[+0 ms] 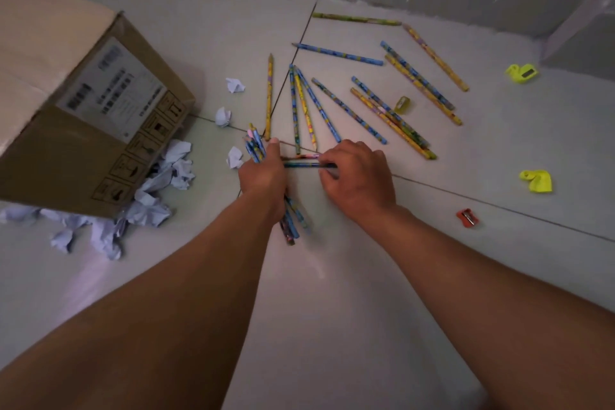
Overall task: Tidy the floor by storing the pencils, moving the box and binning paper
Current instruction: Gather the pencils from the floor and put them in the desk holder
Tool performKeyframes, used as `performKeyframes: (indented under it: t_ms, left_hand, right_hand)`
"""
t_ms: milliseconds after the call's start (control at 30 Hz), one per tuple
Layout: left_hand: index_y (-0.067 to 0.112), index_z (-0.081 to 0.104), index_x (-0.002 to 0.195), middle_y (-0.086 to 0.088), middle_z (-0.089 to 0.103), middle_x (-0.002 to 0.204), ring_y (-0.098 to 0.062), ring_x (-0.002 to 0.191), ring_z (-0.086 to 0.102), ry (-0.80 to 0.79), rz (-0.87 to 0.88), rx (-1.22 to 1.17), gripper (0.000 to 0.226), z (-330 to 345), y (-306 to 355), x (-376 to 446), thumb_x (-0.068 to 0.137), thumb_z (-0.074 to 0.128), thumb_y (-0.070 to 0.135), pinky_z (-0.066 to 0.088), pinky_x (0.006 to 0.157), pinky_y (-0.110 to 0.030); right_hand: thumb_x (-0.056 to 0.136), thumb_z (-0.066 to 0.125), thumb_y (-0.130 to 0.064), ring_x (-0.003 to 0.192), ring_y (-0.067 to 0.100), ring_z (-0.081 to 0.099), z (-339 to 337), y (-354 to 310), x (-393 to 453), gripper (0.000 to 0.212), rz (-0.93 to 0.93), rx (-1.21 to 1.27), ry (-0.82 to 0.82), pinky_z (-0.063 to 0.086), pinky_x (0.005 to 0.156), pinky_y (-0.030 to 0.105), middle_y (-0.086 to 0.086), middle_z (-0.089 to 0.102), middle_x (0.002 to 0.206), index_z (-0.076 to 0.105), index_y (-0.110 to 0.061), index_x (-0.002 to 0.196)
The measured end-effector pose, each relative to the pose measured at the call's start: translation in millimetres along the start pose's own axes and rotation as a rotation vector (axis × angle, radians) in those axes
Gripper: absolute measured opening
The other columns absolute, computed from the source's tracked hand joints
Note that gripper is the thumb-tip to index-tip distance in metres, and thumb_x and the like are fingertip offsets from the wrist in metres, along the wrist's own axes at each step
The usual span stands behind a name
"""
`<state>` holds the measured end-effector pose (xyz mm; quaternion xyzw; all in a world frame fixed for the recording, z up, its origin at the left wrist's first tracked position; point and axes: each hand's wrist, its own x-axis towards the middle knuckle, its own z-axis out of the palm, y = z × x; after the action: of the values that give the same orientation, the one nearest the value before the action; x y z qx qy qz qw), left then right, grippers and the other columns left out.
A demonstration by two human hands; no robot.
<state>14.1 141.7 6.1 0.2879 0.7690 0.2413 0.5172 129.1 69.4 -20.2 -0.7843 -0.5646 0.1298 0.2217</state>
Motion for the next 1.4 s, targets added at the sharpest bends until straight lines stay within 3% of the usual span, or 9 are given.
performKeyframes:
  t_ms: [100, 200, 367, 500, 767, 900, 1067, 1267, 1400]
  left_hand:
    - [0.02, 0.048, 0.073, -0.024, 0.069, 0.098, -0.042, 0.09, 0.069, 0.093, 0.016, 0.013, 0.044, -1, -7, 0, 0.077, 0.071, 0.057, 0.059, 0.081, -0.05]
    - [0.019, 0.055, 0.074, -0.019, 0.07, 0.105, -0.037, 0.101, 0.069, 0.083, -0.021, 0.06, 0.051, 0, -8, -7, 0.063, 0.076, 0.065, 0.057, 0.09, -0.05]
    - [0.01, 0.069, 0.099, -0.014, 0.065, 0.077, -0.031, 0.067, 0.064, 0.022, -0.135, 0.038, 0.089, -2, 4, -20, 0.043, 0.079, 0.078, 0.054, 0.066, -0.035]
    - [0.006, 0.071, 0.092, -0.007, 0.054, 0.07, -0.019, 0.05, 0.042, -0.06, -0.127, -0.003, 0.074, -7, 11, -27, 0.058, 0.082, 0.07, 0.04, 0.05, -0.025]
    - [0.01, 0.06, 0.084, -0.004, 0.054, 0.07, -0.017, 0.05, 0.039, 0.011, -0.114, -0.164, 0.038, -17, 43, -30, 0.083, 0.074, 0.046, 0.035, 0.046, -0.024]
    - [0.012, 0.056, 0.08, -0.005, 0.051, 0.071, -0.018, 0.054, 0.041, 0.073, -0.148, -0.195, 0.043, -31, 50, -37, 0.082, 0.073, 0.051, 0.036, 0.05, -0.026]
    - [0.007, 0.058, 0.097, -0.008, 0.055, 0.08, -0.018, 0.064, 0.05, 0.124, -0.182, -0.303, 0.05, -32, 56, -40, 0.083, 0.072, 0.053, 0.047, 0.051, -0.027]
    - [0.001, 0.062, 0.099, -0.012, 0.059, 0.075, -0.021, 0.049, 0.049, 0.137, -0.13, -0.18, 0.06, 1, 45, -25, 0.08, 0.072, 0.057, 0.04, 0.042, -0.024]
    - [0.003, 0.061, 0.1, -0.02, 0.067, 0.086, -0.031, 0.062, 0.063, 0.15, -0.091, -0.033, 0.076, 4, 32, -11, 0.065, 0.075, 0.069, 0.054, 0.059, -0.032]
  right_hand:
    - [0.078, 0.07, -0.026, 0.087, 0.028, 0.06, 0, 2, 2, 0.011, -0.017, -0.059, -0.023, 0.038, 0.073, 0.038, 0.0, 0.065, 0.089, 0.071, -0.024, 0.089]
    - [0.084, 0.066, -0.025, 0.087, 0.029, 0.06, -1, 1, 1, 0.006, -0.066, -0.125, -0.059, 0.038, 0.074, 0.04, 0.002, 0.062, 0.089, 0.068, -0.021, 0.088]
    - [0.09, 0.061, -0.027, 0.09, 0.022, 0.062, -18, -14, 1, 0.007, 0.163, 0.134, -0.171, 0.046, 0.083, 0.036, -0.003, 0.067, 0.093, 0.067, -0.023, 0.089]
    - [0.09, 0.068, -0.024, 0.082, 0.013, 0.066, -39, -36, 16, 0.006, 0.413, 0.6, -0.338, 0.052, 0.077, 0.025, -0.004, 0.071, 0.085, 0.071, -0.022, 0.085]
    - [0.092, 0.065, -0.019, 0.076, 0.004, 0.067, -65, -58, 40, 0.014, 0.516, 0.893, -0.575, 0.047, 0.062, 0.018, -0.001, 0.074, 0.097, 0.072, -0.016, 0.104]
    - [0.087, 0.065, -0.012, 0.08, 0.016, 0.069, -73, -42, 62, 0.012, 0.453, 0.676, -0.474, 0.058, 0.08, 0.032, 0.004, 0.074, 0.092, 0.072, -0.021, 0.09]
    - [0.084, 0.064, -0.02, 0.101, 0.021, 0.066, -72, -35, 77, 0.009, 0.37, 0.345, -0.469, 0.052, 0.091, 0.03, -0.001, 0.073, 0.104, 0.069, -0.028, 0.082]
    - [0.085, 0.066, -0.03, 0.105, 0.025, 0.062, -50, -38, 68, 0.019, 0.032, 0.008, -0.451, 0.05, 0.088, 0.035, -0.001, 0.067, 0.112, 0.069, -0.028, 0.104]
    - [0.088, 0.063, -0.029, 0.11, 0.026, 0.058, -36, -22, 63, 0.02, -0.074, -0.123, -0.435, 0.043, 0.093, 0.039, 0.001, 0.063, 0.112, 0.066, -0.027, 0.108]
